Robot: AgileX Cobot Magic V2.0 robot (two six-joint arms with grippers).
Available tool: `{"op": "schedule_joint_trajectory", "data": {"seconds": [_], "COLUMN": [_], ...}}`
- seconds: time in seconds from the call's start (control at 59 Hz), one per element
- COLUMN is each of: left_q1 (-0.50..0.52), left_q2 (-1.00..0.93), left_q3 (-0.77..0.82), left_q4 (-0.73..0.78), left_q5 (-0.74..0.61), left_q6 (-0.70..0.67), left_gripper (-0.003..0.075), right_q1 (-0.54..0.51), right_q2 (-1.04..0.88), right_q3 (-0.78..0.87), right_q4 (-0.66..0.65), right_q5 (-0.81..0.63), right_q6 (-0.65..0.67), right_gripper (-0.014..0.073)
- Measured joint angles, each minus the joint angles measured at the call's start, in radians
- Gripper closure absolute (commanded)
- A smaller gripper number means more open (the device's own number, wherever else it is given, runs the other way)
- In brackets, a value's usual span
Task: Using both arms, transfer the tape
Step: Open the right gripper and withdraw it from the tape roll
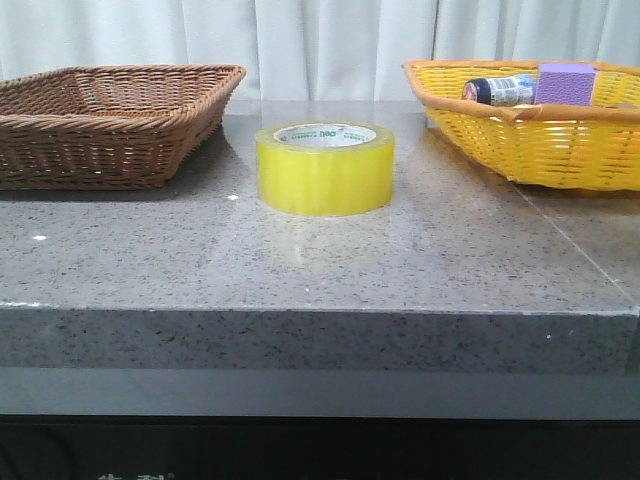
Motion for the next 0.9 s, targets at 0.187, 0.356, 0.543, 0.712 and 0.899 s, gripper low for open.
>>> {"op": "schedule_joint_trajectory", "data": {"seconds": [0.187, 0.356, 0.543, 0.712, 0.899], "left_q1": [0.0, 0.0, 0.0, 0.0, 0.0], "left_q2": [0.0, 0.0, 0.0, 0.0, 0.003], "left_q3": [0.0, 0.0, 0.0, 0.0, 0.0], "left_q4": [0.0, 0.0, 0.0, 0.0, -0.002], "left_q5": [0.0, 0.0, 0.0, -0.002, -0.012], "left_q6": [0.0, 0.0, 0.0, 0.0, 0.0], "left_gripper": [0.0157, 0.0157, 0.0157, 0.0157, 0.0157], "right_q1": [0.0, 0.0, 0.0, 0.0, 0.0], "right_q2": [-0.226, -0.421, -0.604, -0.681, -0.686], "right_q3": [0.259, 0.478, 0.652, 0.719, 0.727], "right_q4": [0.002, 0.005, 0.005, 0.005, 0.005], "right_q5": [-0.114, -0.243, -0.324, -0.336, -0.338], "right_q6": [0.0, 0.002, 0.002, 0.002, 0.002], "right_gripper": [0.0179, 0.0179, 0.0179, 0.0179, 0.0179]}}
